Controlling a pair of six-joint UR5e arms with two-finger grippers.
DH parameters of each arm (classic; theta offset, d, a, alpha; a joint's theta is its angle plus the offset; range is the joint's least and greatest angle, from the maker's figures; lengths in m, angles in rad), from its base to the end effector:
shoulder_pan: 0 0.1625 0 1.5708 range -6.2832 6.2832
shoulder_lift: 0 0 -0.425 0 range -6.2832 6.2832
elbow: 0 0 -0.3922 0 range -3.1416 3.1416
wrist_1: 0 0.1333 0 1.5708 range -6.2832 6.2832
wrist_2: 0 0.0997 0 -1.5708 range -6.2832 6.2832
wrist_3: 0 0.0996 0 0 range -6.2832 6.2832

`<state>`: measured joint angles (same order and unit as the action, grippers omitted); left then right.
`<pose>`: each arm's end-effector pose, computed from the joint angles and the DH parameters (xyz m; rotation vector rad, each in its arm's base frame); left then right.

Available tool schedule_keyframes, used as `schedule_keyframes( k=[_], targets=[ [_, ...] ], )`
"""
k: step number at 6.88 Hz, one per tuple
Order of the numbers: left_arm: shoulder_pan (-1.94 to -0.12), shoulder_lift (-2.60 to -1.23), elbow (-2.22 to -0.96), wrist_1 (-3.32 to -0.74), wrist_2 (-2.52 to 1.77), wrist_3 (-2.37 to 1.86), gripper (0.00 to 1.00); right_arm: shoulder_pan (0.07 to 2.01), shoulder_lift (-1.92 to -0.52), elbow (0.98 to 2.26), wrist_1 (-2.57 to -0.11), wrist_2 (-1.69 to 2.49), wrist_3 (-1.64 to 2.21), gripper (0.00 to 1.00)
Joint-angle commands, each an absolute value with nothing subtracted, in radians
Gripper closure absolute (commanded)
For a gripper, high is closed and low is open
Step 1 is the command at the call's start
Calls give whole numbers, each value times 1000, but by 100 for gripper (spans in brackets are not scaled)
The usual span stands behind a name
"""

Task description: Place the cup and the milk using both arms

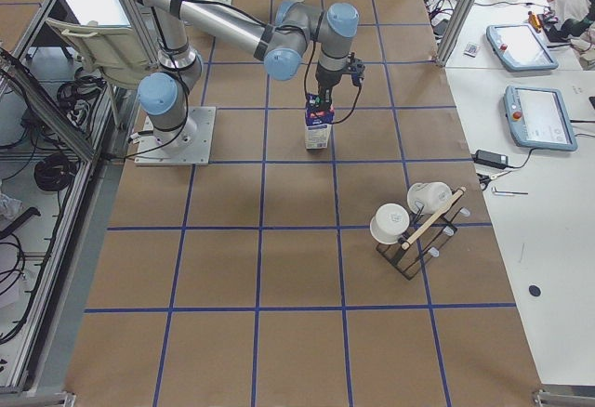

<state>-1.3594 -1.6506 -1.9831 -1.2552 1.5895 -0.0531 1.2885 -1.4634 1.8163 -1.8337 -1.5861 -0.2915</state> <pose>-0.0319 -0.4775 0.2853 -0.4095 3.0977 0.2779 -0.0138 -0.5207 0.3414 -0.0155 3.1275 0.1419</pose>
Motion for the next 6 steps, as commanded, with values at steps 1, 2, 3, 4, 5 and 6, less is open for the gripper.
schedule_keyframes(
  k=[1, 2, 3, 4, 5, 6],
  targets=[
    [-1463, -1701, -1919, -1230, 1527, -226, 100, 1289, -1466, 1775, -1822, -1583, -287, 62],
    [-1558, -1729, -1861, -1186, 1511, -359, 100, 1289, -1466, 1758, -1812, -1580, -260, 62],
    [-1659, -1765, -1792, -1193, 1482, -559, 100, 1289, -1466, 1755, -1812, -1578, -258, 61],
    [-1763, -1796, -1755, -1193, 1473, -757, 100, 1289, -1465, 1755, -1813, -1575, -258, 61],
    [-1813, -1843, -1729, -1174, 1471, -899, 100, 1289, -1460, 1753, -1815, -1572, -258, 60],
    [-1828, -1915, -1651, -1146, 1460, -964, 100, 1289, -1459, 1753, -1818, -1574, -258, 60]
  ],
)
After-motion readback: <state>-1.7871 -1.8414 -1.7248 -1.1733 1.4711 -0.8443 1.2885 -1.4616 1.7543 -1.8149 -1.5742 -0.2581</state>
